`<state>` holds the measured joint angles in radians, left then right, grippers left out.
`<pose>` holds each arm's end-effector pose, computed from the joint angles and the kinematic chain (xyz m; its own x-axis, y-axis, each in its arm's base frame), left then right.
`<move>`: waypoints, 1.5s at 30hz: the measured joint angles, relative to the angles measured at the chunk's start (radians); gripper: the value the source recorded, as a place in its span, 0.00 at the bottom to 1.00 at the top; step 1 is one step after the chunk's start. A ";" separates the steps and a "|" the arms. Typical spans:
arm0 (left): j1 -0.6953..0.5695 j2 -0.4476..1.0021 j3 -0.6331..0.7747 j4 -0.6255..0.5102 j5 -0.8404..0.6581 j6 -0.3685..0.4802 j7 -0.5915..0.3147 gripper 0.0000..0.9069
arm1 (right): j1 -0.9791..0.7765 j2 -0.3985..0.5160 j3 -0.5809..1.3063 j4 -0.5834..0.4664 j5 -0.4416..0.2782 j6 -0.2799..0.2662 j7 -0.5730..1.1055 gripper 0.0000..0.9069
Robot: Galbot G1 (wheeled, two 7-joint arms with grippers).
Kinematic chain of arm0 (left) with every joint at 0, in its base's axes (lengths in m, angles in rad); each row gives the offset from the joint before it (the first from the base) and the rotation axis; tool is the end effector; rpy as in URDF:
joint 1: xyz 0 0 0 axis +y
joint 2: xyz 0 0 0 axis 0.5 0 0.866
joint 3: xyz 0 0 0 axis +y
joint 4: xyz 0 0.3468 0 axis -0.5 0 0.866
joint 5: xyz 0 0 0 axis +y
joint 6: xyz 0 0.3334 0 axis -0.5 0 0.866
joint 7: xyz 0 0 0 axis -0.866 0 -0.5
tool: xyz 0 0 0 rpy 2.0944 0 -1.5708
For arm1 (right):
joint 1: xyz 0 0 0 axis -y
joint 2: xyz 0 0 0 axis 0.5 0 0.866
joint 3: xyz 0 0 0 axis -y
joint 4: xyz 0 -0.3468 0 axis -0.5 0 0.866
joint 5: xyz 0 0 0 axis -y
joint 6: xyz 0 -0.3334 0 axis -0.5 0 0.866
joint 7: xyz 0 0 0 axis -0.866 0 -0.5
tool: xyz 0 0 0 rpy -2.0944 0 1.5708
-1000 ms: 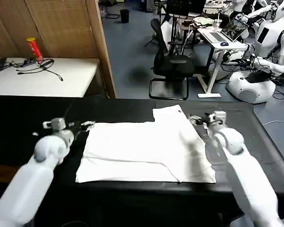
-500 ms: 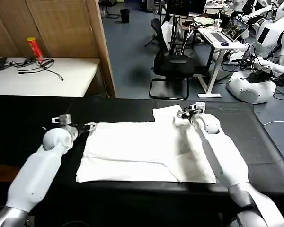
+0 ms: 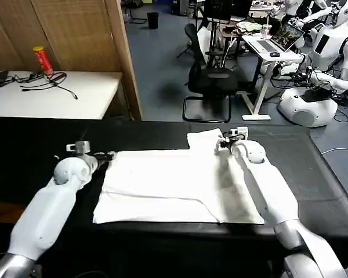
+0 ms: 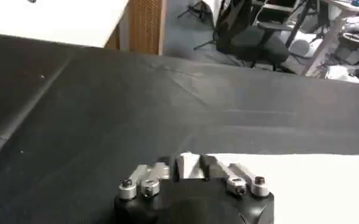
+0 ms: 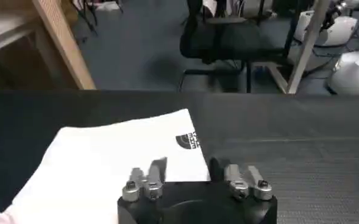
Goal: Fold and organize the clothes.
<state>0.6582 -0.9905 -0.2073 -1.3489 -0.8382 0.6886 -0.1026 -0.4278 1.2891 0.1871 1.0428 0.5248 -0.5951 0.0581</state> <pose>0.4403 0.1458 -0.2592 -0.7755 0.1259 0.6187 0.0567 0.9898 -0.1303 0.5238 -0.0518 -0.2663 -0.8271 -0.1141 0.5504 -0.0868 0.9934 0.0754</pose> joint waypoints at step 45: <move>0.511 0.260 -0.198 -0.688 0.055 0.015 -0.036 0.00 | -0.609 -0.420 0.153 0.825 0.028 -0.118 -0.034 0.02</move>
<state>1.1693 -0.7310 -0.4049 -2.0365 -0.7829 0.7038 -0.1389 -1.0368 0.8691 0.3406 1.8681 0.5529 -0.7131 0.0238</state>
